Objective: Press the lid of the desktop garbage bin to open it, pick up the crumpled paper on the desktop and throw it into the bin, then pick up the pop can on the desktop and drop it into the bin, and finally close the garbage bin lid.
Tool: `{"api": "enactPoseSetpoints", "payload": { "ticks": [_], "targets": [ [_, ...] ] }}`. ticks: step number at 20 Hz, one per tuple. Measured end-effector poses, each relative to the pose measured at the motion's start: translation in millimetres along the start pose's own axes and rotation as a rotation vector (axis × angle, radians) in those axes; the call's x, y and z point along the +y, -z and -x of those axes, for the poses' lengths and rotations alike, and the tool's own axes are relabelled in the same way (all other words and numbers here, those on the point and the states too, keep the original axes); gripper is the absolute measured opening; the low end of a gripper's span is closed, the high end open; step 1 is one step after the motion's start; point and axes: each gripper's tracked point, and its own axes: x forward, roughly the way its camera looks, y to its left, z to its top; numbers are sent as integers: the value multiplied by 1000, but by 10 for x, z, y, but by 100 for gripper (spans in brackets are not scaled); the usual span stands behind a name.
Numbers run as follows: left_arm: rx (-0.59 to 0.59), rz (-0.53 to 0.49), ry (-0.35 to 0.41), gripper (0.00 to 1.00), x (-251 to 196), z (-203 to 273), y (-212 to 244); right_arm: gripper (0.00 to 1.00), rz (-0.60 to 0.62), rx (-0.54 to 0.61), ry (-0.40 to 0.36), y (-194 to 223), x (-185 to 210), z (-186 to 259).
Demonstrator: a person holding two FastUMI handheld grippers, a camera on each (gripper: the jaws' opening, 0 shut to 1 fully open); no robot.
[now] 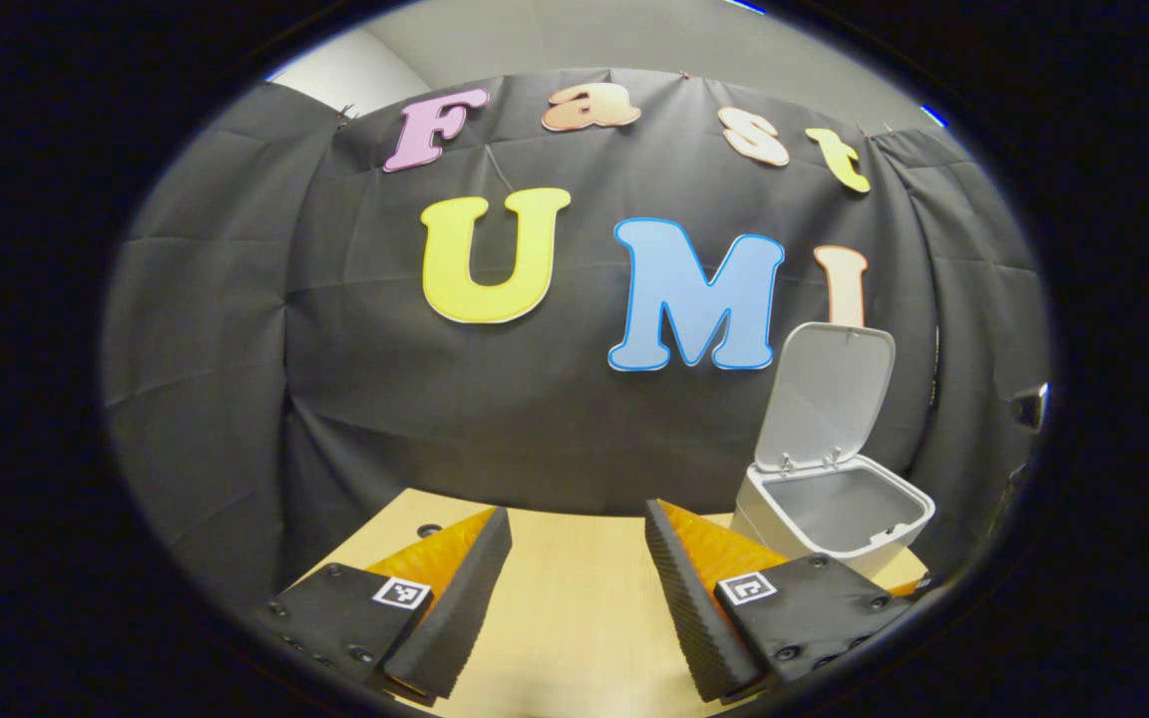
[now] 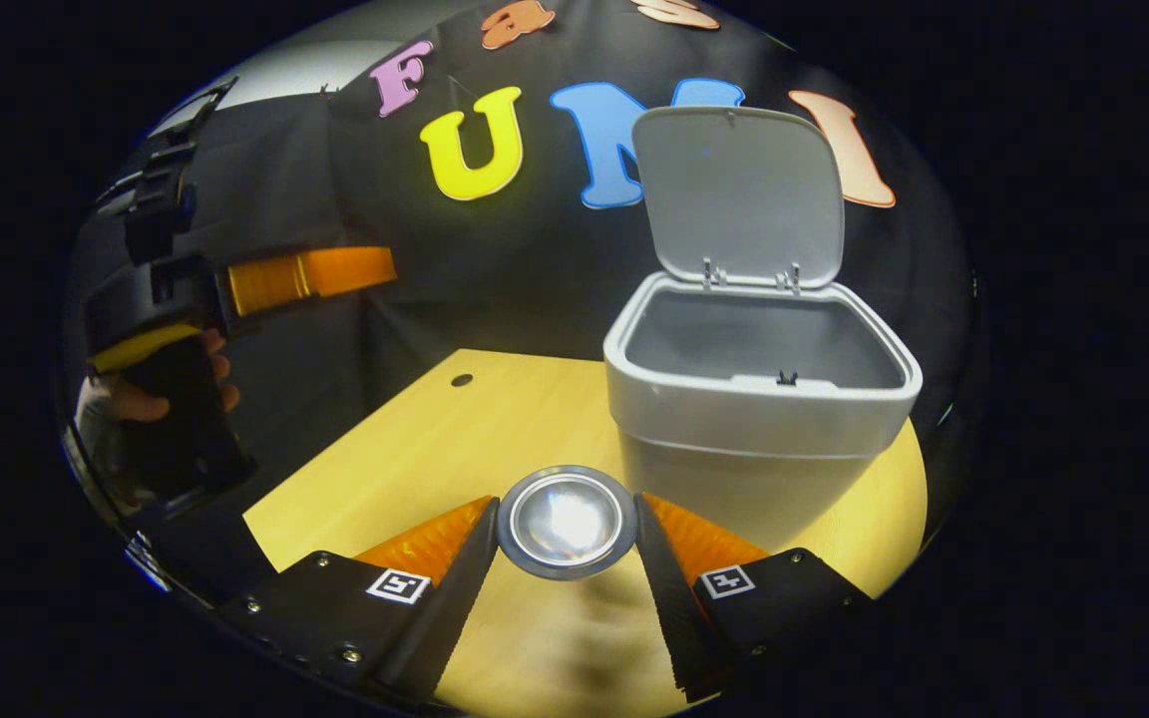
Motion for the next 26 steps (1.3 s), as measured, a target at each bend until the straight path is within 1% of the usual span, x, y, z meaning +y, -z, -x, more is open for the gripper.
{"api": "enactPoseSetpoints", "payload": {
  "ticks": [3, 7, 10, 13, 16, 18, 20, 23, 26],
  "targets": [
    [1, -1, -1, 89, -6, -1, 4, 83, -7, -64, -44, -278, 138, 47],
    [1, 1, -2, 89, 4, -6, 3, 83, -13, -162, -94, -756, 296, 178],
    [2, 2, -3, 89, 16, -14, 18, 83, -23, -245, -109, -1171, 331, 293],
    [2, 5, -5, 89, 22, -22, -1, 83, -65, -326, -108, -1510, 240, 337],
    [3, 6, -10, 89, 53, -35, 19, 83, -132, -400, -85, -1788, 48, 393],
    [5, 3, -12, 89, 72, -46, 23, 83, -166, -429, -56, -1885, -132, 413],
    [7, 1, -12, 89, 86, -65, 31, 82, -177, -439, -12, -1891, -328, 407],
    [12, -2, -11, 89, 84, -93, 29, 83, -162, -440, 63, -1849, -594, 418],
    [17, -8, -6, 89, 77, -136, 65, 83, -156, -431, 119, -1791, -792, 415]
  ]
}}
